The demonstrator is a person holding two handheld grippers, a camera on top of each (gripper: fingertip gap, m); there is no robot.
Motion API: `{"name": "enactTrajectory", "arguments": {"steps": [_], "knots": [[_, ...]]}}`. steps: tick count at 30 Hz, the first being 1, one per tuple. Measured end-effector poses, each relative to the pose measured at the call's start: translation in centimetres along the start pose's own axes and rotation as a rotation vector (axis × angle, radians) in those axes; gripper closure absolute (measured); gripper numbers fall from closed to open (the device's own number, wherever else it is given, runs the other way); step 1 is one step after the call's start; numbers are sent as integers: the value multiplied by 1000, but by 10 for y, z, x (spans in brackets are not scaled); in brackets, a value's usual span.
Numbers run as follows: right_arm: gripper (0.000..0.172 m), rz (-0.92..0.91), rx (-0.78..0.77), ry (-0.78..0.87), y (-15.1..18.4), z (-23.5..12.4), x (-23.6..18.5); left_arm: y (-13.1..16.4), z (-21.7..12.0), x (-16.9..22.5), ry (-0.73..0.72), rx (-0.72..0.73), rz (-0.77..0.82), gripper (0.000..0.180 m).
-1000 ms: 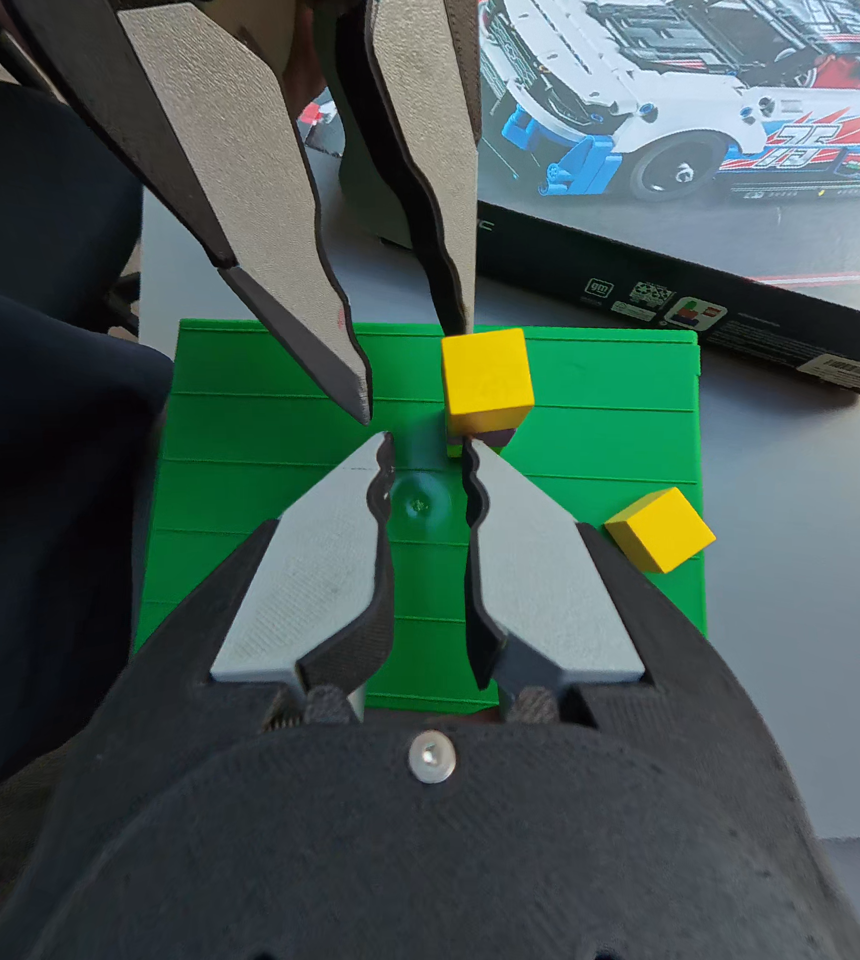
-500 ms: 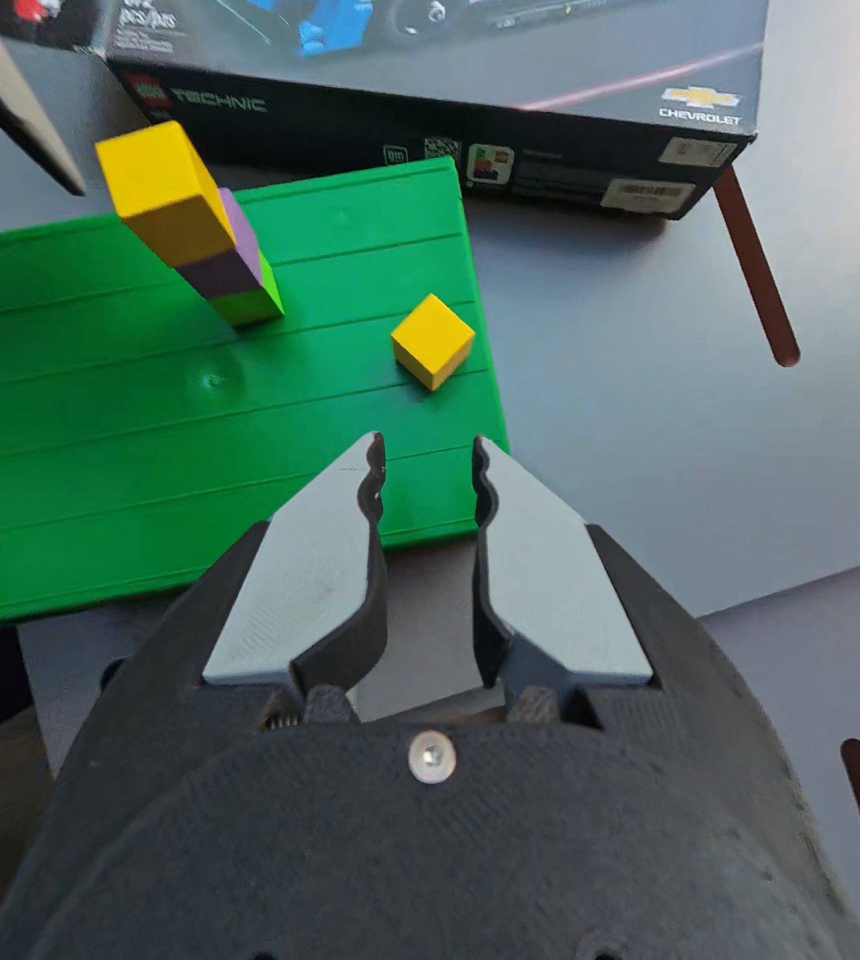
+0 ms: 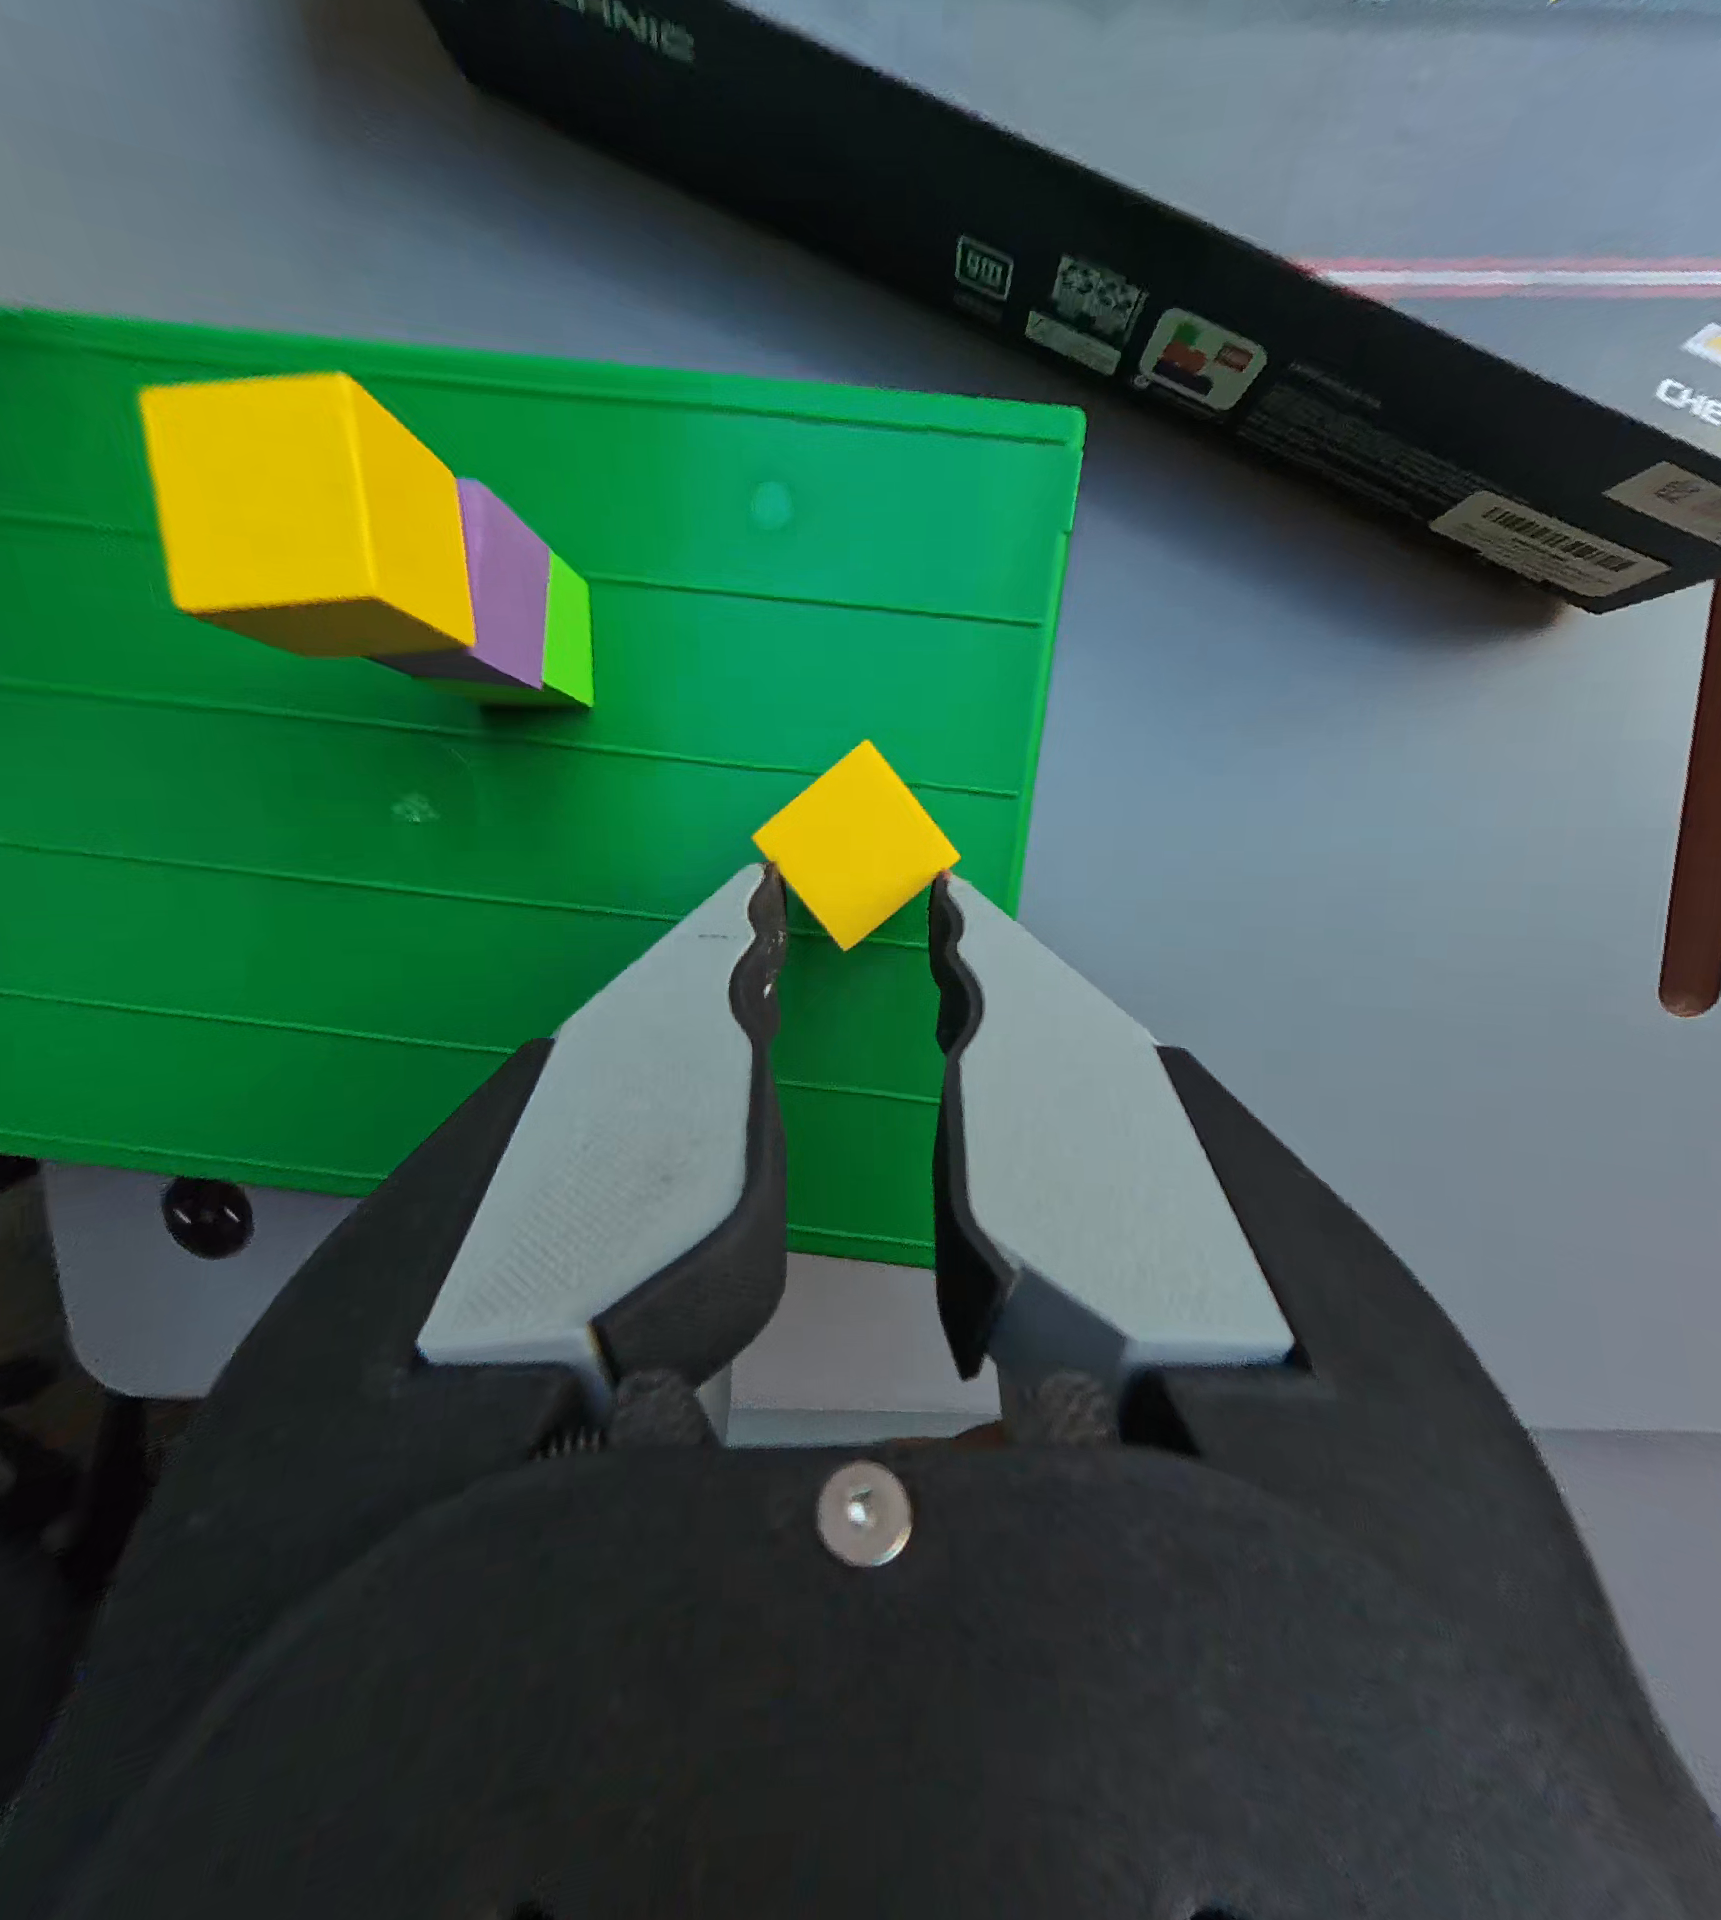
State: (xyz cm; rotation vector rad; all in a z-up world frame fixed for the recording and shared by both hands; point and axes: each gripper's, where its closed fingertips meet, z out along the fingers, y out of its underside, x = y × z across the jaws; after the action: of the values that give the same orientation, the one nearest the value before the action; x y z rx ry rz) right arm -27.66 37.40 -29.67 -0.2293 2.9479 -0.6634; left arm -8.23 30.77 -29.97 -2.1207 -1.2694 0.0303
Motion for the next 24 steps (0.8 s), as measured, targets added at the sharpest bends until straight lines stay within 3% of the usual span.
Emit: {"name": "enactTrajectory", "arguments": {"steps": [4, 8, 13, 24], "knots": [[146, 138, 125, 8, -31, -39, -24, 6, -2, -9, -85, 3, 37, 149], [147, 173, 147, 52, -55, -65, -57, 8, 4, -11, -112, -13, 67, 149], [147, 244, 106, 86, -68, -52, -74, -4, 9, -4, -98, 13, 102, 149], [144, 296, 14, 132, -57, -25, -73, -8, 10, 4, -62, 19, 140, 149]]}}
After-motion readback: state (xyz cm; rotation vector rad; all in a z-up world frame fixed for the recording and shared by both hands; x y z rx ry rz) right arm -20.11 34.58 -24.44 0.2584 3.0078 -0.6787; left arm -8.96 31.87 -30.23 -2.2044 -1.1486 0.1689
